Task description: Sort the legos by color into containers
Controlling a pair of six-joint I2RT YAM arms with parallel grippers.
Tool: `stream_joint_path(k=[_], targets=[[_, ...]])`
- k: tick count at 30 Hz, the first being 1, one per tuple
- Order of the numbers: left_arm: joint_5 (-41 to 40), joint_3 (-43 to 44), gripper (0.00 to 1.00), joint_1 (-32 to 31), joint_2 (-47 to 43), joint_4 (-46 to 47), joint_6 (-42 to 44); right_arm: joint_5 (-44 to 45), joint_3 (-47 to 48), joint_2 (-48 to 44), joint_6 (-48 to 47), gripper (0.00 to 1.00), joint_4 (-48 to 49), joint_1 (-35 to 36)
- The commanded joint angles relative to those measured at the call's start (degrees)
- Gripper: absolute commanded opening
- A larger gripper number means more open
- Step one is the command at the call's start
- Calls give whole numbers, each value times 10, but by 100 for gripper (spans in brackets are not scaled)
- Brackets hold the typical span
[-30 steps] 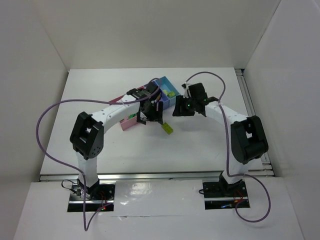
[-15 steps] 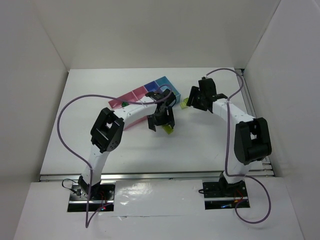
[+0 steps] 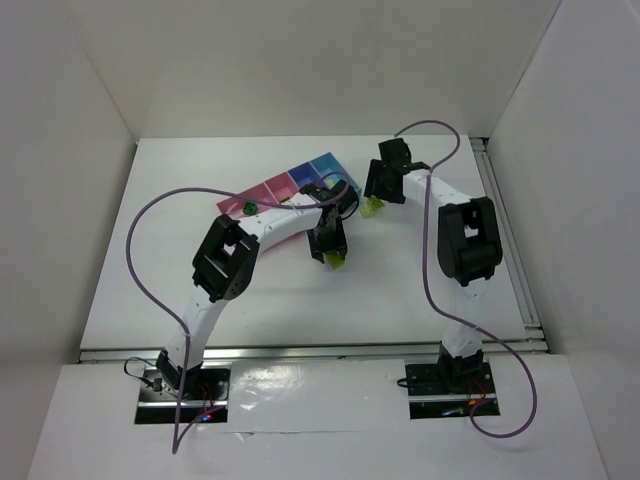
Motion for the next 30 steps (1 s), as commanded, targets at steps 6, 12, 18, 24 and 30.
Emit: stream_joint_path(k=[6,12,18,24,30], targets=[[-20,-31,46,-8,-25,-17,44,13,52,51,-37,71,-19,-1],[-44,-48,36,-8,-74,-29,74,13,52,63,-37,62,-4,-1],[-72,-48,33,-8,-124,-39,106,19,10,44,-26,33,20,-6],[-86,21,33,-2,-135,-52,135,19,-38,-7,-15,28,25,-6],[-91,77,33,40,-107,-68,146,12,-93,-63,-3,28,31,-6]])
